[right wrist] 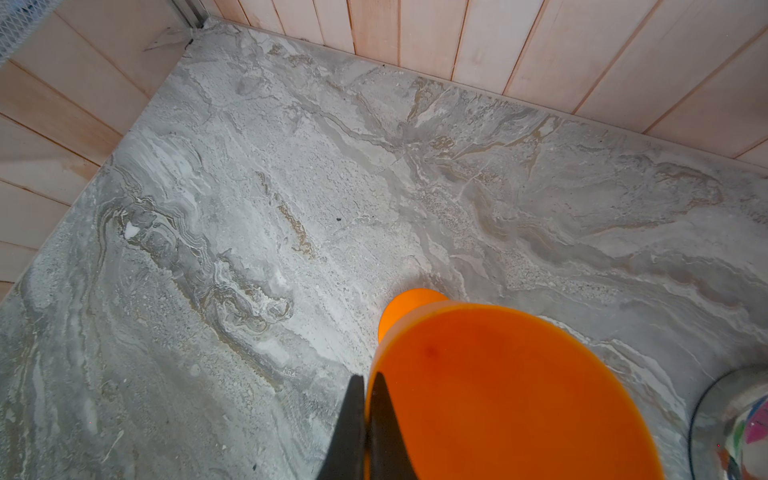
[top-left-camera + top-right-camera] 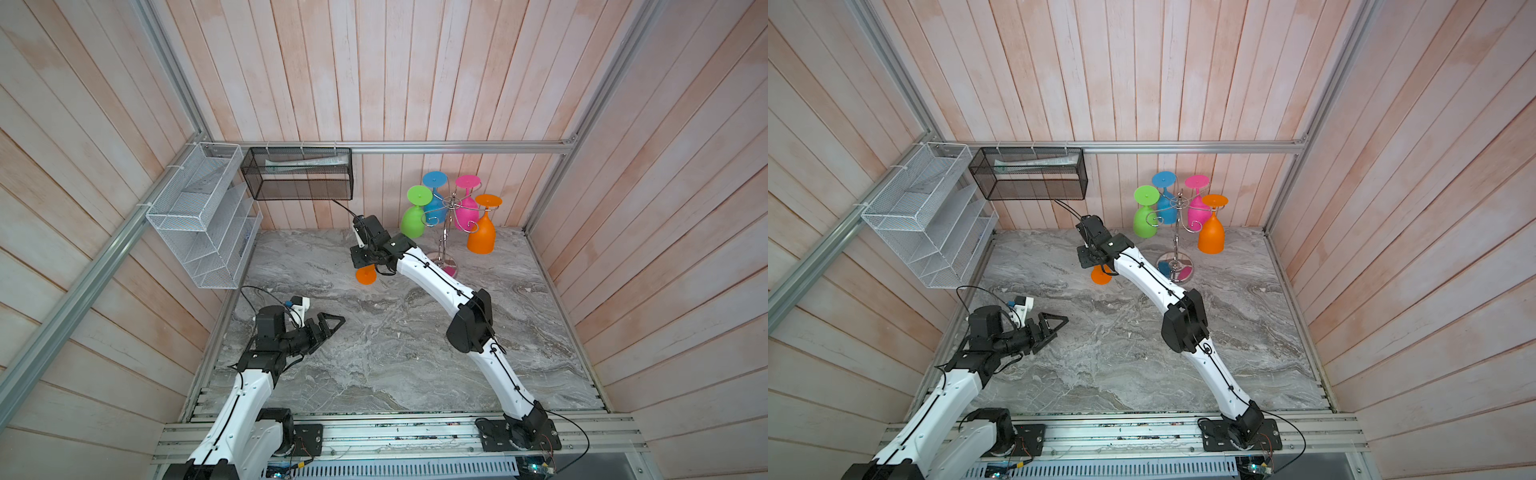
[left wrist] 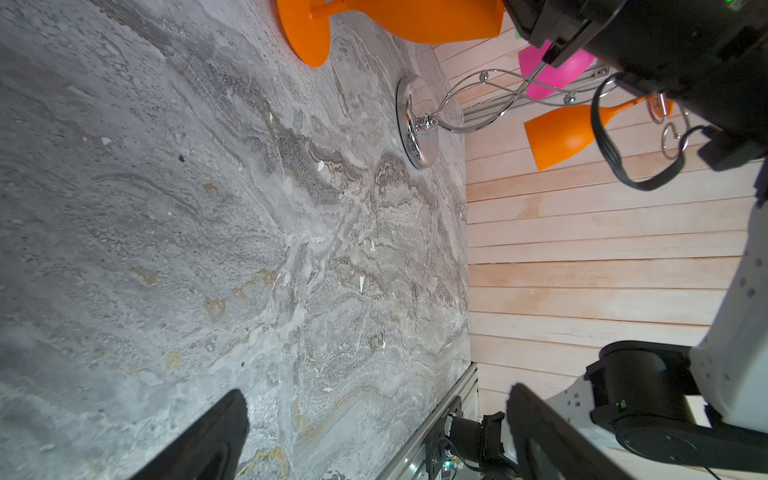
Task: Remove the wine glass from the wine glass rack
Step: 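Lower the orange glass upright onto the table beside the rack with the right gripper, then open the right gripper and lift it away from the upright orange glass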
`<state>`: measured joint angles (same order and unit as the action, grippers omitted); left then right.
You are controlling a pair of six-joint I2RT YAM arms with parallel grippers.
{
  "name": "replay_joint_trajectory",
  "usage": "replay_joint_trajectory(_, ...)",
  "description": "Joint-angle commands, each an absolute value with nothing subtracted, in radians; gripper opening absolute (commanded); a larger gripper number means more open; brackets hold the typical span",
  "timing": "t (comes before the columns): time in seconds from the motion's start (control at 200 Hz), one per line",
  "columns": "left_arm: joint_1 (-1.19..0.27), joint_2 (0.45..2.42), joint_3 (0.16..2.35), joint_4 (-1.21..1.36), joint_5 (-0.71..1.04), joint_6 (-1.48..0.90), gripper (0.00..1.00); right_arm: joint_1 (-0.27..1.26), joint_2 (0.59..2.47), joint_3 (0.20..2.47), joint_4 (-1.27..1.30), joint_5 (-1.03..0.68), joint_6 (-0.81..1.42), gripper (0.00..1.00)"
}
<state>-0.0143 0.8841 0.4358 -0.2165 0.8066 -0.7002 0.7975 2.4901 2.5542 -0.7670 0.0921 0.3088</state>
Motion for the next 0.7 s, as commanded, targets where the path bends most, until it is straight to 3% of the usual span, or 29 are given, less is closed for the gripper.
replay_joint_trajectory(0.0, -0.020, 0.880, 0.422, -0.191, 0.825, -0.692, 0.99, 0.794, 2.509, 2.583, -0.766, 0.116, 0.298, 0.00)
replay_joint_trajectory(0.11, -0.021, 0.877, 0.422, -0.191, 0.828, -0.692, 0.99, 0.796, 2.507, 2.584, -0.767, 0.119, 0.298, 0.01)
replay_joint_trajectory(0.435, -0.030, 0.870, 0.423, -0.192, 0.828, -0.690, 0.99, 0.802, 2.476, 2.586, -0.756, 0.126, 0.285, 0.28)
replay_joint_trajectory(0.695, -0.036, 0.867, 0.423, -0.192, 0.825, -0.689, 0.99, 0.822, 2.431, 2.602, -0.739, 0.147, 0.269, 0.40)
